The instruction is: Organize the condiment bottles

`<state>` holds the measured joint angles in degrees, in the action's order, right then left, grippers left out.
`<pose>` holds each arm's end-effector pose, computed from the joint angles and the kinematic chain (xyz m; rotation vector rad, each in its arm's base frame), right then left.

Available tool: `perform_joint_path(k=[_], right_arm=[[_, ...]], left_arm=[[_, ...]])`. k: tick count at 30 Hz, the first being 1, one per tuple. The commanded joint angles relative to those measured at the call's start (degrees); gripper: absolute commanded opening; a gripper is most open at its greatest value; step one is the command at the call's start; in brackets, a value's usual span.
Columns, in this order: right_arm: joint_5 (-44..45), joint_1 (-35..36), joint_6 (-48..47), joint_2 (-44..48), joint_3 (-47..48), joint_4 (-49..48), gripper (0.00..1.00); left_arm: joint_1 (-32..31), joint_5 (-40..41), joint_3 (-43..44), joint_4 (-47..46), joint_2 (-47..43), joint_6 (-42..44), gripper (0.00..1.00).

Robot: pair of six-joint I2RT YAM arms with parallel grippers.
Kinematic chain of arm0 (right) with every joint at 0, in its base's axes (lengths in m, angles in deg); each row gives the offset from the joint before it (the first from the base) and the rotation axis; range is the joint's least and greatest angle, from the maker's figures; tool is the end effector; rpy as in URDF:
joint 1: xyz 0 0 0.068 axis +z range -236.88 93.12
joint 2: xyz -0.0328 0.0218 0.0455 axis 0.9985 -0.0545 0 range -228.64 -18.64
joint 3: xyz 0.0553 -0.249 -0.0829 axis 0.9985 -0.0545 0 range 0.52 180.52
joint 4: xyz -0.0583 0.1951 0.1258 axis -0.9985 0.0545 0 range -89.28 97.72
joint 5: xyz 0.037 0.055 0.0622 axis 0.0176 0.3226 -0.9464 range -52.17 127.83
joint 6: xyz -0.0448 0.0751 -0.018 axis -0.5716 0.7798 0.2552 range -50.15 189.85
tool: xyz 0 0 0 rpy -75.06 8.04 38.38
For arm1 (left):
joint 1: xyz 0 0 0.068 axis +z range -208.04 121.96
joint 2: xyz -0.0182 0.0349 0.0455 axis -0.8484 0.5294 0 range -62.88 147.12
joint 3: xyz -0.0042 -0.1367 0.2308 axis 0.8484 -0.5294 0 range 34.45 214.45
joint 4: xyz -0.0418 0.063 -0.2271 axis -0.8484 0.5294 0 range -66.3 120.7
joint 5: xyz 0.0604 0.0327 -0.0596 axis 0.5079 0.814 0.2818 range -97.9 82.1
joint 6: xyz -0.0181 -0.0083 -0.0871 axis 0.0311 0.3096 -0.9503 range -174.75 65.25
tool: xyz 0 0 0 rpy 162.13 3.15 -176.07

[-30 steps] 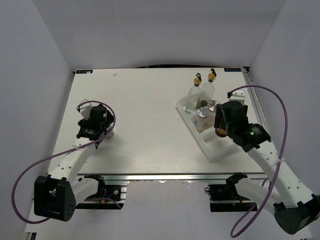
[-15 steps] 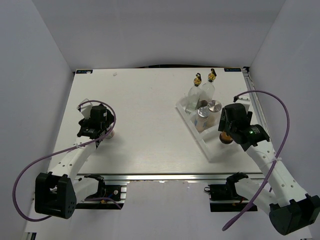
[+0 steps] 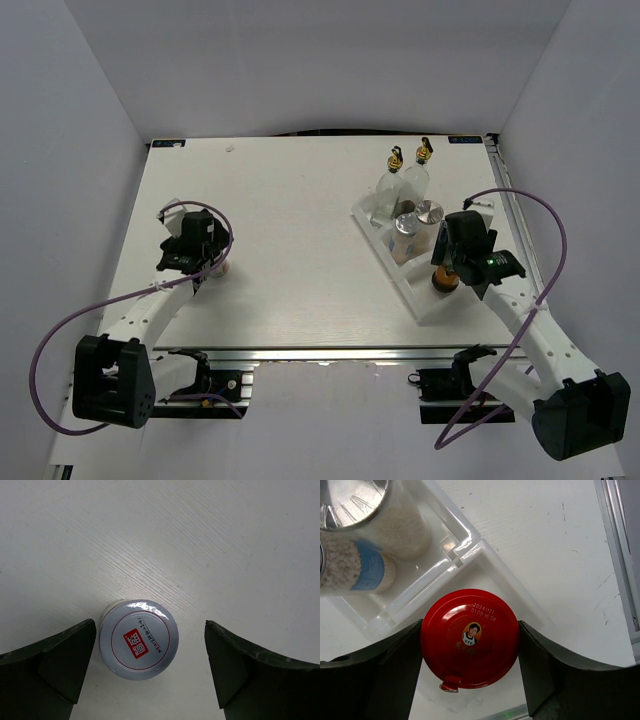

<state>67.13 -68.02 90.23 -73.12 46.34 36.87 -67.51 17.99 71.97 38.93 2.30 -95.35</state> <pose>0.2007 0.0275 0.2494 0.2722 2.2265 -0.2377 0.2441 -0.0055 0.2002 -0.8097 2.0781 0.0530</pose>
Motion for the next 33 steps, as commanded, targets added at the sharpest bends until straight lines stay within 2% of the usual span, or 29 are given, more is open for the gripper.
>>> perform_joint_path(k=[1, 6, 7, 12, 14, 15, 16, 20, 32, 33], right_arm=[[2.86, -1.09, 1.41, -0.36, 0.76, -11.00, 0.00], [4.54, -2.76, 1.85, 0.16, -1.96, -14.25, 0.11], [4.45, -2.85, 1.85, 0.51, -2.40, -15.21, 0.18], [3.66, -4.17, 2.12, 0.25, -4.25, -16.63, 0.31], [3.13, -4.44, 2.38, -0.45, -4.25, -16.54, 0.40], [3.05, -4.61, 2.47, -0.80, -4.25, -16.54, 0.45], [2.96, -4.70, 2.64, -1.07, -4.16, -15.93, 0.59], [2.69, -4.79, 3.00, -1.51, -3.20, -14.70, 0.88], [-1.44, -4.79, 1.94, 6.13, 2.87, -8.81, 0.89], [-1.61, -4.79, 1.68, 6.66, 2.96, -8.72, 0.90]], left_arm=[[0.42, -1.20, -0.78, -1.25, -0.50, 0.61, 0.98], [0.60, -0.49, -0.78, -0.55, -0.50, 0.52, 0.98], [0.51, -0.49, -0.87, -0.63, -0.50, 0.52, 0.98], [0.60, -1.01, -1.04, -0.90, 0.46, 0.17, 0.98], [0.51, -1.45, -0.87, -0.98, 1.08, 0.17, 0.98], [0.51, -1.63, -0.87, -0.99, 1.26, 0.17, 0.98], [0.60, -1.63, -0.95, -1.16, 1.43, 0.08, 0.98], [0.60, -1.72, -0.78, -1.07, 2.31, 0.08, 0.98], [0.60, 0.65, 0.80, -0.81, 6.44, 0.00, 0.98], [0.69, 0.74, 1.06, -0.90, 6.79, 0.17, 0.95]])
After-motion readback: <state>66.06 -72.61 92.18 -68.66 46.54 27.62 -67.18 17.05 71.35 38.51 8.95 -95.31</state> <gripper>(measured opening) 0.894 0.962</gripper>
